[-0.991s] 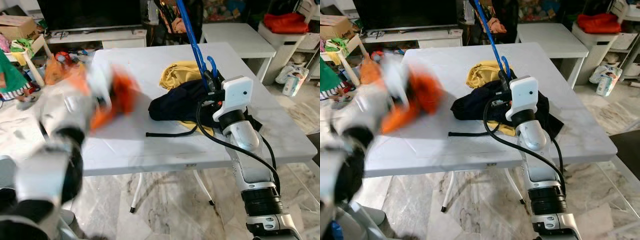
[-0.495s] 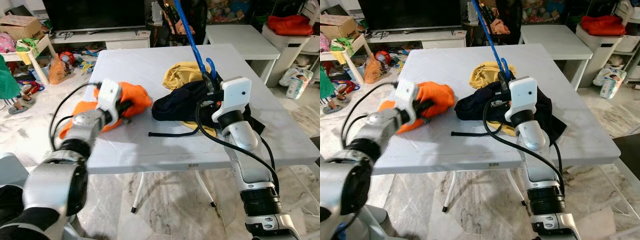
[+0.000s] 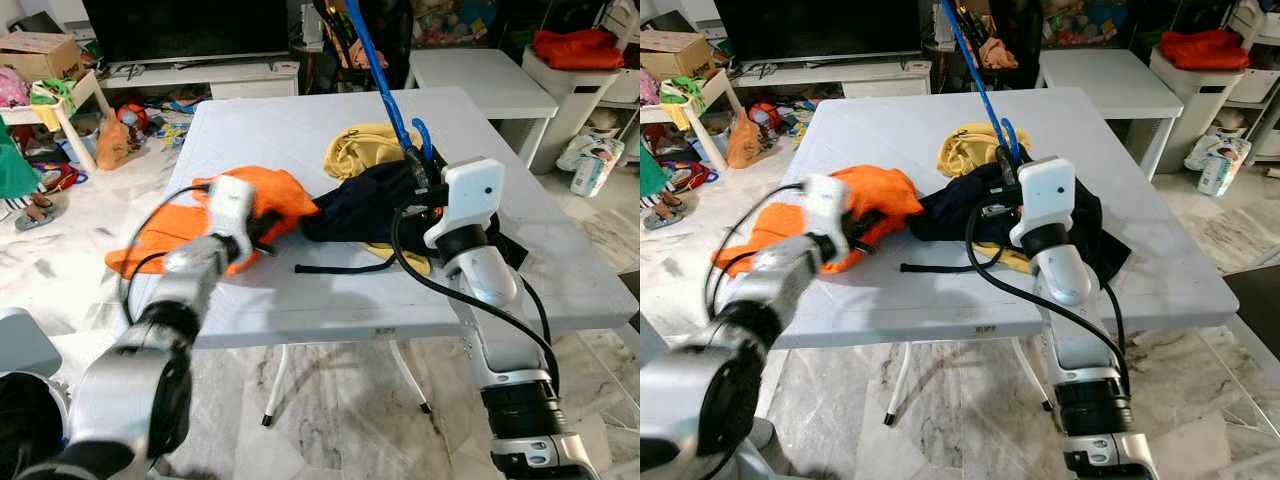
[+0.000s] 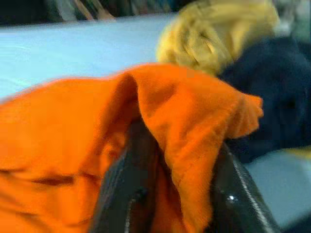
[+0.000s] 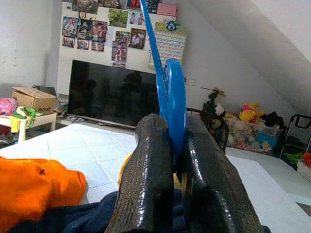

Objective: Hang hanger

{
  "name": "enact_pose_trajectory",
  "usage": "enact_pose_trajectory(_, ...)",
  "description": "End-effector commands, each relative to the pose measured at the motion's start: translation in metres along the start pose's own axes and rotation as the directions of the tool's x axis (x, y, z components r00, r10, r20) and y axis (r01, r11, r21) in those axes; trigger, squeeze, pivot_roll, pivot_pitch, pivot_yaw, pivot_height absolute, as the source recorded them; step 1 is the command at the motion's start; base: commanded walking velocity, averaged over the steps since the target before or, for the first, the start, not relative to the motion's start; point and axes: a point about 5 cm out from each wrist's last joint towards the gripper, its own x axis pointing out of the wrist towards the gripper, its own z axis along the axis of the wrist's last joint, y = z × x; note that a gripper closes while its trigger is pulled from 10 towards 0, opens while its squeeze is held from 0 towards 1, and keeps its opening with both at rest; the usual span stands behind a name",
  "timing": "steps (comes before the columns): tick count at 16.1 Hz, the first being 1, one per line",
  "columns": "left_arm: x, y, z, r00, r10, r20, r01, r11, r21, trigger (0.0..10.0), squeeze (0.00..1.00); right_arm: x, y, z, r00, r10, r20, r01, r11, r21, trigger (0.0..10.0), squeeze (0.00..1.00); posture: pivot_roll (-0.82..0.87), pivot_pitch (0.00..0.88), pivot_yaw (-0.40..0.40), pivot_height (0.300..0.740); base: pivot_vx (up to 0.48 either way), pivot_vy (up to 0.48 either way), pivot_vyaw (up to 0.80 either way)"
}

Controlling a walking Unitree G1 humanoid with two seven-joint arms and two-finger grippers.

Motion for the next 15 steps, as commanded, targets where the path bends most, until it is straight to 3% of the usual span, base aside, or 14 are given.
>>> enact_pose_trajectory(1, -0.011, 0.018, 0.013, 0.994, 0.077, 0.075, -0.073, 0.996, -0.053, 10.0, 1.00, -0.005, 0.002, -0.010, 0.998, 0.011, -0.057, -0.010, 1.000, 0.021, 10.0, 0.00, -0.06, 0.000, 0.058, 0.740, 0.000, 0.000, 0.00)
enact_pose_trajectory(3, -0.022, 0.019, 0.004, 0.995, 0.085, 0.047, -0.081, 0.994, -0.076, 10.0, 1.00, -0.005, 0.004, -0.012, 0.998, 0.019, -0.061, -0.017, 1.000, 0.026, 10.0, 0.00, -0.05, 0.000, 0.050, 0.740, 0.000, 0.000, 0.00)
enact_pose_trajectory(5, -0.048, 0.005, -0.020, 0.998, 0.020, -0.058, -0.023, 0.998, -0.061, 10.0, 1.00, -0.003, 0.009, -0.010, 0.998, 0.035, -0.057, -0.033, 0.999, 0.036, 10.0, 0.00, -0.03, 0.000, 0.046, 0.740, 0.000, 0.000, 0.00)
enact_pose_trajectory(6, -0.068, 0.001, -0.039, 0.979, -0.017, -0.204, 0.025, 0.999, 0.041, 10.0, 1.00, -0.002, 0.009, -0.011, 0.998, 0.038, -0.059, -0.035, 0.999, 0.038, 10.0, 0.00, -0.02, 0.000, 0.040, 0.740, 0.000, 0.000, 0.00)
enact_pose_trajectory(7, -0.076, 0.000, -0.043, 0.972, -0.020, -0.235, 0.033, 0.998, 0.053, 10.0, 1.00, -0.002, 0.009, -0.011, 0.997, 0.041, -0.062, -0.039, 0.998, 0.040, 10.0, 0.00, -0.02, 0.000, 0.038, 0.740, 0.000, 0.000, 0.00)
enact_pose_trajectory(8, -0.086, 0.006, -0.043, 0.969, 0.025, -0.246, 0.005, 0.993, 0.122, 10.0, 1.00, -0.002, 0.011, -0.012, 0.997, 0.049, -0.063, -0.047, 0.998, 0.044, 10.0, 0.00, -0.02, 0.000, 0.039, 0.740, 0.000, 0.000, 0.00)
enact_pose_trajectory(10, -0.099, 0.007, -0.031, 0.972, 0.109, -0.206, -0.086, 0.989, 0.119, 10.0, 1.00, -0.003, 0.011, -0.012, 0.997, 0.054, -0.063, -0.051, 0.998, 0.044, 10.0, 0.00, -0.01, 0.000, 0.040, 0.740, 0.000, 0.000, 0.00)
enact_pose_trajectory(12, -0.105, 0.005, -0.016, 0.978, 0.206, -0.037, -0.200, 0.971, 0.134, 10.0, 1.00, -0.004, 0.010, -0.013, 0.997, 0.049, -0.068, -0.046, 0.998, 0.042, 10.0, 0.00, -0.01, 0.000, 0.049, 0.740, 0.000, 0.000, 0.00)
enact_pose_trajectory(14, -0.111, -0.003, -0.010, 0.961, 0.264, 0.075, -0.271, 0.958, 0.095, 10.0, 1.00, -0.005, 0.009, -0.014, 0.996, 0.045, -0.072, -0.042, 0.998, 0.041, 10.0, 0.00, -0.01, 0.000, 0.049, 0.740, 0.000, 0.000, 0.00)
enact_pose_trajectory(15, -0.116, -0.007, -0.010, 0.935, 0.336, 0.114, -0.347, 0.933, 0.092, 10.0, 1.00, -0.007, 0.009, -0.015, 0.996, 0.047, -0.077, -0.044, 0.998, 0.045, 10.0, 0.00, -0.01, 0.000, 0.048, 0.740, 0.000, 0.000, 0.00)
